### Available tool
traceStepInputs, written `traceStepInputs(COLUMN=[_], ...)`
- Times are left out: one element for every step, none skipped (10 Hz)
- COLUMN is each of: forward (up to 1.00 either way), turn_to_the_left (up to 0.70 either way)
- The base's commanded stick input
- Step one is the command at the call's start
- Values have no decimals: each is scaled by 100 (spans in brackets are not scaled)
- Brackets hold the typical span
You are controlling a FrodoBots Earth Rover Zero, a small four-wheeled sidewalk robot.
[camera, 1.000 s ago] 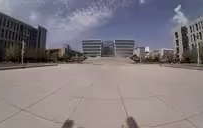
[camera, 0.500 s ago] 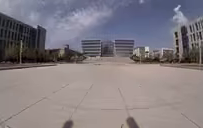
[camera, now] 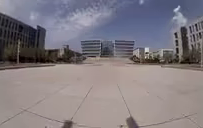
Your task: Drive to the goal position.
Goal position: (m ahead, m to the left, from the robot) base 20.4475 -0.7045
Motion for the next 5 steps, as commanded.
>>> traceStepInputs(forward=[70,70,70,70,70], turn_to_the_left=[2,2,2,2,2])
